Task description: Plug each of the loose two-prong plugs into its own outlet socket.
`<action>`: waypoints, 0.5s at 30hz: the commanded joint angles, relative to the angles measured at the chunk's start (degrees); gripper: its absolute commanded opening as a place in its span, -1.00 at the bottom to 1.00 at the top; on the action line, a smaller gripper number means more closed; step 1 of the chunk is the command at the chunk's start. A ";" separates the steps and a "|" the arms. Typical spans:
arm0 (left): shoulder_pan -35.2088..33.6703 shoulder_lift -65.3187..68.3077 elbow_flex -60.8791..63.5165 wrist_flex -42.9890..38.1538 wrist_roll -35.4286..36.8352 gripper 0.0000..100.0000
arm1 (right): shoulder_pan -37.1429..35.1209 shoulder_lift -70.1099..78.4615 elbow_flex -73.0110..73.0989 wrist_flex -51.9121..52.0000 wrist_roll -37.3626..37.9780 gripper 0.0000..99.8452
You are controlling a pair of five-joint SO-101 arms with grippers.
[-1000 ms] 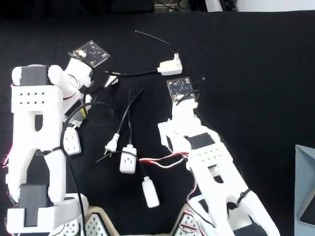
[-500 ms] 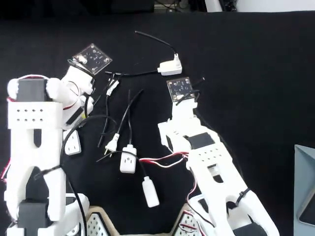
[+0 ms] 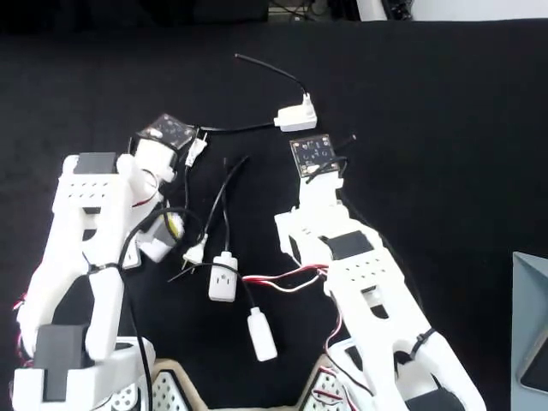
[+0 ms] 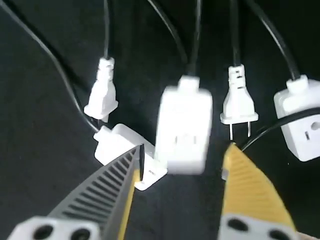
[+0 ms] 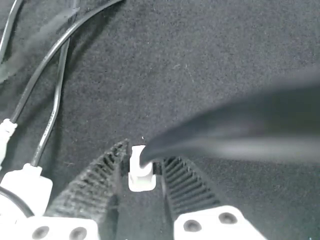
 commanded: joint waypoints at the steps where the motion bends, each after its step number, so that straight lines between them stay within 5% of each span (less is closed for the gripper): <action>1: -0.66 -5.01 -1.27 -0.79 0.88 -0.43 | 0.88 0.22 -1.36 -0.53 -0.09 -0.97; 7: 1.98 -6.42 5.58 -2.11 0.88 -0.44 | 0.88 0.22 -1.27 -0.53 -0.09 -0.97; 15: 2.15 -4.57 19.30 -20.13 -1.32 -0.58 | 0.88 0.22 -1.27 -0.53 -0.09 -0.97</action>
